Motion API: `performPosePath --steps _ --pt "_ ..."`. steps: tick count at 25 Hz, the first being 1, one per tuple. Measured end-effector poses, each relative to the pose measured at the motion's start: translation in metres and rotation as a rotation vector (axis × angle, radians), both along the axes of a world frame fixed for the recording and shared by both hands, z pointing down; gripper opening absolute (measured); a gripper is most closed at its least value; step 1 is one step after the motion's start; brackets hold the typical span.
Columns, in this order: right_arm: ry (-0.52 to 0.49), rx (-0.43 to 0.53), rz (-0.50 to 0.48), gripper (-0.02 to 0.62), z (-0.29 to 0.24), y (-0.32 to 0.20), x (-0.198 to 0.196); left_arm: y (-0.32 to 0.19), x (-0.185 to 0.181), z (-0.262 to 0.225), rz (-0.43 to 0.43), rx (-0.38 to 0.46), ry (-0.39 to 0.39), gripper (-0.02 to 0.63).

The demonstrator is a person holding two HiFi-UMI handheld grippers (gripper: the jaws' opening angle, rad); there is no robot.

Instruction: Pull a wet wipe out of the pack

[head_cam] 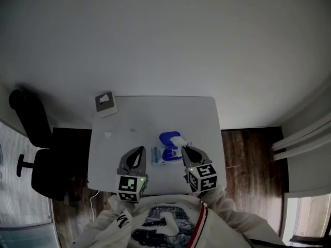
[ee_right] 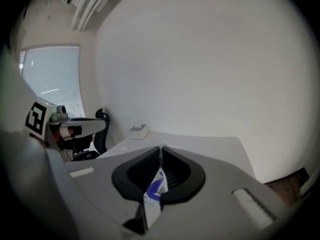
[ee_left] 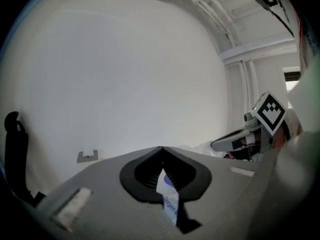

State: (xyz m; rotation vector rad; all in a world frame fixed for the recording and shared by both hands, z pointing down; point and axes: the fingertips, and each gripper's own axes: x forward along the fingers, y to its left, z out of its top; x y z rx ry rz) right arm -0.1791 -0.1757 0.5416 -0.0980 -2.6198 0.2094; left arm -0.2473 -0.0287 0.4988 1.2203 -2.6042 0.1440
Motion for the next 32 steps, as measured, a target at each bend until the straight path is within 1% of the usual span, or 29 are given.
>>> performPosePath --steps 4,7,10,13,19,25,28,32 --pt "-0.068 0.037 0.042 0.015 -0.021 0.001 0.001 0.003 -0.001 -0.009 0.019 0.011 -0.019 0.005" --pt "-0.121 0.067 0.075 0.015 -0.037 0.002 0.003 0.004 0.001 -0.021 0.036 0.028 -0.05 0.005" --pt "-0.145 0.061 0.103 0.015 -0.048 0.005 0.007 0.006 0.005 -0.029 0.047 0.043 -0.059 0.005" --pt "-0.161 0.06 0.11 0.015 -0.058 0.008 0.013 0.007 0.01 -0.033 0.055 0.048 -0.059 0.004" --pt "-0.22 0.068 0.149 0.015 -0.079 -0.005 0.029 0.004 0.022 -0.038 0.052 0.053 -0.07 0.005" --pt "-0.275 0.053 0.145 0.015 -0.092 -0.009 0.059 0.007 0.046 -0.043 0.028 0.029 -0.076 0.004" --pt "-0.29 0.049 0.139 0.015 -0.096 -0.008 0.081 0.008 0.066 -0.044 0.012 0.017 -0.083 0.005" --pt "-0.304 0.038 0.133 0.015 -0.1 -0.012 0.112 0.001 0.1 -0.05 0.004 0.01 -0.112 0.003"
